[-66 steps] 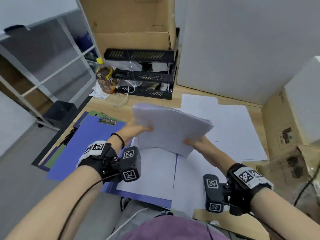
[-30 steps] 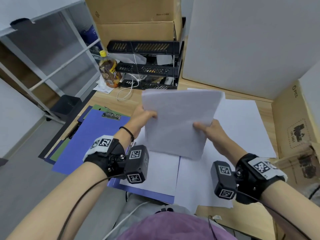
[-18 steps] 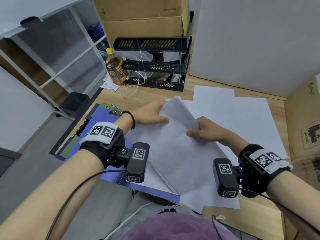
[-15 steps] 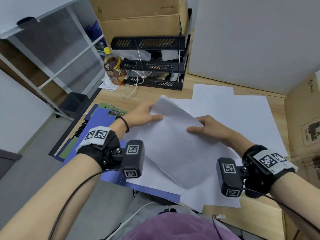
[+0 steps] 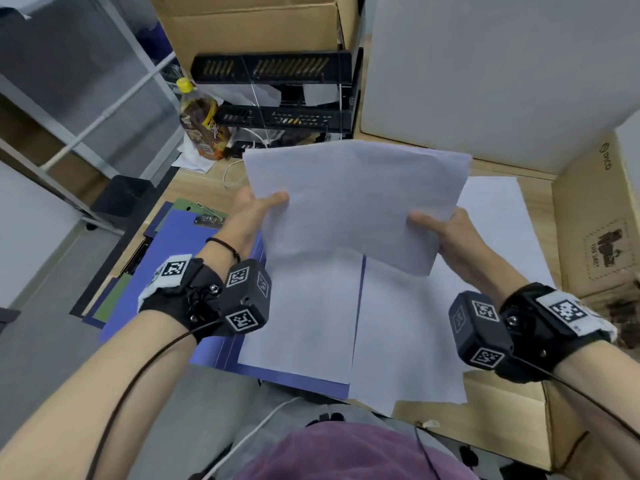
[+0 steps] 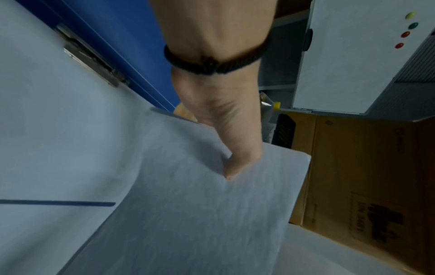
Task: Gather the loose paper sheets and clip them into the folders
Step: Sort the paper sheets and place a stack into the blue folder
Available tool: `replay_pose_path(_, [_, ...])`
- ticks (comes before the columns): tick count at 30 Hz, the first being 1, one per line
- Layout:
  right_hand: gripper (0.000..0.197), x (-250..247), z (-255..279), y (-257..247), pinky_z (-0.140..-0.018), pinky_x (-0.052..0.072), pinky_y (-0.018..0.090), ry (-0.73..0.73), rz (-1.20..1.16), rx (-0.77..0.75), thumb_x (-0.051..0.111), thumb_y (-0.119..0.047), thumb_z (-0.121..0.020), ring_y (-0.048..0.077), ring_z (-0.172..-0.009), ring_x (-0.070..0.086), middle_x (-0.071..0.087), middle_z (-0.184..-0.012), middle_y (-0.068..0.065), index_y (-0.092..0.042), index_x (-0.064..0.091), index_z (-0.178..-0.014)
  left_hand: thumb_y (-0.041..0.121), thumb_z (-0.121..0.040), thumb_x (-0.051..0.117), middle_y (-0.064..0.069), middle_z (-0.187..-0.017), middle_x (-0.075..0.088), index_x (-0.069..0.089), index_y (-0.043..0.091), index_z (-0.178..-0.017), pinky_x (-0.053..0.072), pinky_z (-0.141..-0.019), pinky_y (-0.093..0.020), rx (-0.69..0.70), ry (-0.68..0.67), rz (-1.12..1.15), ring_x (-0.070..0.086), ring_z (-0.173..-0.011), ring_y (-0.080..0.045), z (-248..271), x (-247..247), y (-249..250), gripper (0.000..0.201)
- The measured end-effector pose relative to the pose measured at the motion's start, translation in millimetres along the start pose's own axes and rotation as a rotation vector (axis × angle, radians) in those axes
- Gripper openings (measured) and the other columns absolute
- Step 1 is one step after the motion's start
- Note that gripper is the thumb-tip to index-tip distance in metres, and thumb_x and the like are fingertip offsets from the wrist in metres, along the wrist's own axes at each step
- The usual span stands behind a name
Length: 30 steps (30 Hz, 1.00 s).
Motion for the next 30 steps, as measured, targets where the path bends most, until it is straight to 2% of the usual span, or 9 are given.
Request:
replay_pose_path(3, [0.025,-1,-1,-6,-0.089,0.054,0.038,-0.003,-0.009,-0.035,0.065,-0.009,-0.089,0.023,-0.107,0.066,0.069,-0.120,0.005,-0.017,0.067,-0.113,0.005,-0.080,0.070,-0.007,-0.120,0.066,0.056,0.004,-0.124,0.052,-0.088,-0.029,0.002,0.033,0.042,0.065,-0.106,-0.019,-9,-11,-9,0.046])
replay_pose_path(5, [0.026,0,2,17,-0.094,0.053,0.041,-0.007,0.021,0.003,0.064,-0.009,-0.090,0.026,-0.111,0.065,0.070,-0.119,0.004,-0.016,0.066,-0.115,0.001,-0.080,0.069,-0.005,-0.116,0.067,0.060,0.009,-0.116,0.051,-0.085,-0.029,-0.070,0.062,-0.011,0.064,-0.105,-0.020,-8,-17,-36,0.039])
replay_pose_path(7, [0.031,8,11,55,-0.096,0.052,0.040,-0.113,0.081,0.116,0.061,-0.012,-0.093,0.024,-0.115,0.063,0.069,-0.121,0.000,-0.019,0.062,-0.123,-0.007,-0.080,0.063,-0.008,-0.111,0.066,0.061,0.013,-0.111,0.051,-0.081,-0.031,-0.192,0.007,-0.141,0.061,-0.108,-0.025,2,-18,-70,0.036])
replay_pose_path(10, [0.034,11,17,80,-0.094,0.052,0.035,-0.246,0.185,0.228,0.059,-0.019,-0.096,0.018,-0.115,0.062,0.065,-0.126,-0.003,-0.027,0.055,-0.129,-0.014,-0.079,0.055,-0.016,-0.119,0.063,0.058,0.010,-0.116,0.049,-0.092,-0.042,-0.290,-0.134,-0.278,0.057,-0.115,-0.032,10,-13,-94,0.044])
replay_pose_path(14, [0.025,1,-9,32,-0.065,0.051,0.018,-0.017,0.259,0.126,0.055,-0.020,-0.098,0.009,-0.084,0.064,0.069,-0.098,-0.005,-0.008,0.063,-0.119,-0.011,-0.079,0.059,-0.008,-0.115,0.066,0.063,0.015,-0.105,0.051,-0.080,-0.028,-0.148,-0.044,-0.196,0.062,-0.106,-0.024,-16,-8,-51,0.037])
replay_pose_path(18, [0.010,8,-23,-17,-0.078,0.051,0.030,0.170,0.093,-0.019,0.055,-0.019,-0.096,0.012,-0.089,0.064,0.068,-0.094,-0.008,-0.020,0.064,-0.099,0.008,-0.087,0.063,0.001,-0.120,0.065,0.058,0.019,-0.119,0.050,-0.092,-0.033,-0.025,0.033,-0.039,0.062,-0.108,-0.016,-37,-11,-4,0.034])
replay_pose_path(21, [0.010,26,-19,-28,-0.074,0.052,0.028,0.214,-0.133,-0.041,0.053,-0.020,-0.098,0.012,-0.095,0.065,0.069,-0.105,-0.006,-0.025,0.061,-0.104,0.021,-0.088,0.067,0.004,-0.123,0.063,0.051,0.025,-0.120,0.048,-0.090,-0.025,-0.019,0.050,0.087,0.061,-0.110,-0.014,-36,-13,3,0.036])
replay_pose_path(25, [0.024,69,-10,-5,-0.072,0.055,0.028,0.131,-0.205,0.026,0.051,-0.022,-0.099,0.012,-0.101,0.065,0.067,-0.117,-0.006,-0.026,0.054,-0.123,0.021,-0.095,0.057,-0.002,-0.123,0.065,0.053,0.018,-0.125,0.053,-0.091,-0.029,-0.124,-0.136,0.273,0.062,-0.112,-0.017,-24,4,-22,0.031])
replay_pose_path(30, [0.035,113,8,39,-0.072,0.057,0.029,-0.115,0.008,0.222,0.058,-0.024,-0.097,0.017,-0.100,0.068,0.068,-0.119,-0.002,-0.024,0.050,-0.131,0.011,-0.094,0.058,-0.012,-0.117,0.066,0.056,-0.001,-0.126,0.058,-0.074,-0.027,-0.273,0.053,0.323,0.068,-0.090,-0.017,-16,-23,-71,0.035])
Point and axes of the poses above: each hand's wrist, its own z-axis away from the middle knuckle, its own x-axis out of the palm, y = z × x, the point moved 7 cm from there along -z, towards the middle knuckle
